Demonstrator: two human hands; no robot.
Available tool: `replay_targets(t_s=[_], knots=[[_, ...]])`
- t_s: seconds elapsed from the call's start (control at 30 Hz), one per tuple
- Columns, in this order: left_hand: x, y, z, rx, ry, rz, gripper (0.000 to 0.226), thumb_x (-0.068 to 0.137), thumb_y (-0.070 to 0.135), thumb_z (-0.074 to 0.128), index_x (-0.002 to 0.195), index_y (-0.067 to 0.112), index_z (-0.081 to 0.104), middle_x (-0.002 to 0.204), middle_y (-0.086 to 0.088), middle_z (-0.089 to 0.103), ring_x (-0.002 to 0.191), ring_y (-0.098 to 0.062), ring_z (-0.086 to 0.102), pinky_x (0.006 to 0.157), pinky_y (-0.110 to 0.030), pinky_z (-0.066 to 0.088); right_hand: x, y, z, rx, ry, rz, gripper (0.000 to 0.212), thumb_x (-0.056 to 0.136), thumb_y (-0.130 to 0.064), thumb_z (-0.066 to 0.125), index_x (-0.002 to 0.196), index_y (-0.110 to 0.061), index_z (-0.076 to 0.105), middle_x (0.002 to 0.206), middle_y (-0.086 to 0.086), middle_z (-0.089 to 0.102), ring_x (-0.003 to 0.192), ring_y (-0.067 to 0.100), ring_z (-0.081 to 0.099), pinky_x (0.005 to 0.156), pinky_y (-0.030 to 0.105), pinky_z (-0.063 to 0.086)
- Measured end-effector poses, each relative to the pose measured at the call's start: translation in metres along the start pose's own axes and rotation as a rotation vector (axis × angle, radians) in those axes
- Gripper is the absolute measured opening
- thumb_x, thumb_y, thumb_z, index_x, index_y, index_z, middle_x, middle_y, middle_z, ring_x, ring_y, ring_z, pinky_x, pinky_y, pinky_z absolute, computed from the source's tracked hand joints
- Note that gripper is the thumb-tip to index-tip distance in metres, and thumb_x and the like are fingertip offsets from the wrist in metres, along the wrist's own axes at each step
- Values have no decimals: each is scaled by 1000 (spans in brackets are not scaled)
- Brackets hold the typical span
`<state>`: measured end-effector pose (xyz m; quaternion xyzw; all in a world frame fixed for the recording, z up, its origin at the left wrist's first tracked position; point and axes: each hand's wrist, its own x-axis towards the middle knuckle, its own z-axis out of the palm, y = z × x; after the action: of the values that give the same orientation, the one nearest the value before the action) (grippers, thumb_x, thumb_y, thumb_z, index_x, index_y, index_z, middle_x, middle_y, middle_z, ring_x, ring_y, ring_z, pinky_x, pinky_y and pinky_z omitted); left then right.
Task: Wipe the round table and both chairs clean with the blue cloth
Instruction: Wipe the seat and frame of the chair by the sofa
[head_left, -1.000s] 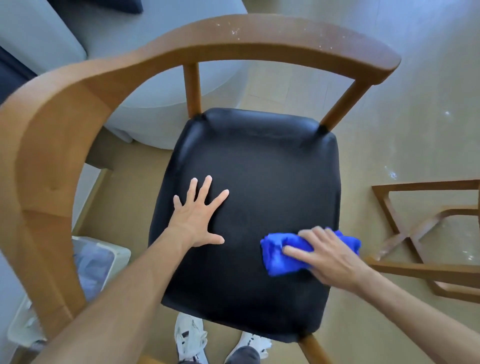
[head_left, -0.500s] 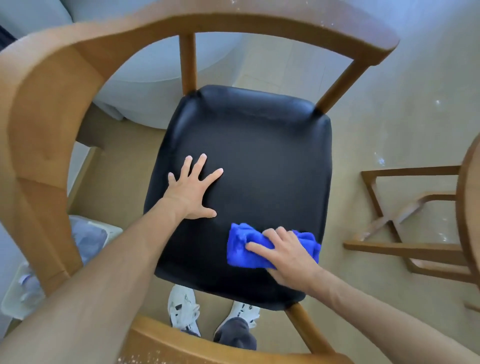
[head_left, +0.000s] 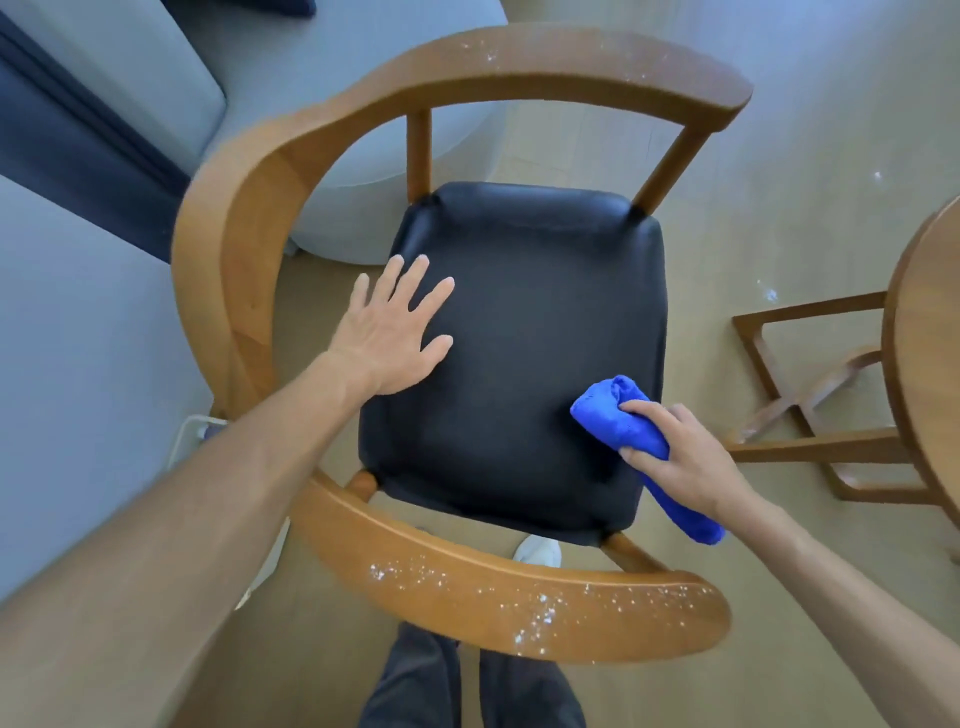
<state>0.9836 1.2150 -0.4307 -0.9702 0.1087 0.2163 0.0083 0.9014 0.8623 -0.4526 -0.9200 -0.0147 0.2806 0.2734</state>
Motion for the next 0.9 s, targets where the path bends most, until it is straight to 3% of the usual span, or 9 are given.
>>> replay_targets(t_s=[0.13,0.3,0.4,0.73,0.9], knots=[[-32,-6,-27,3,102,60,64,97,52,25,154,31,4,163,-1,-4,148,-26,-7,119,-50,5,-18,-42,-5,104,163,59,45,87,-37,62,129,-42,45,99,-7,46,84,8,51,70,24,37],[-76,-27,-60,45,173,71,62,97,50,27,153,30,11,162,-2,5,149,-28,-1,119,-52,7,-41,-119,3,258,273,129,49,87,-40,61,133,-39,44,105,-1,48,83,9,52,76,27,37],[-99,-40,-77,83,182,138,61,98,49,27,153,29,12,162,-2,6,149,-28,0,119,-51,6,-56,-173,12,342,320,129,50,86,-41,61,132,-37,44,106,-1,48,80,4,51,74,26,37],[-132,-108,-105,241,190,292,60,100,45,27,154,22,16,162,-6,9,149,-30,1,117,-57,3,-93,-335,74,516,508,290,48,88,-43,59,132,-35,42,108,1,45,94,19,55,85,33,48],[-122,-142,-91,278,147,346,60,99,37,30,154,25,11,162,-2,4,149,-30,-4,116,-58,-1,-80,-400,129,407,654,397,52,89,-43,57,137,-31,39,103,0,39,92,21,45,90,34,41]])
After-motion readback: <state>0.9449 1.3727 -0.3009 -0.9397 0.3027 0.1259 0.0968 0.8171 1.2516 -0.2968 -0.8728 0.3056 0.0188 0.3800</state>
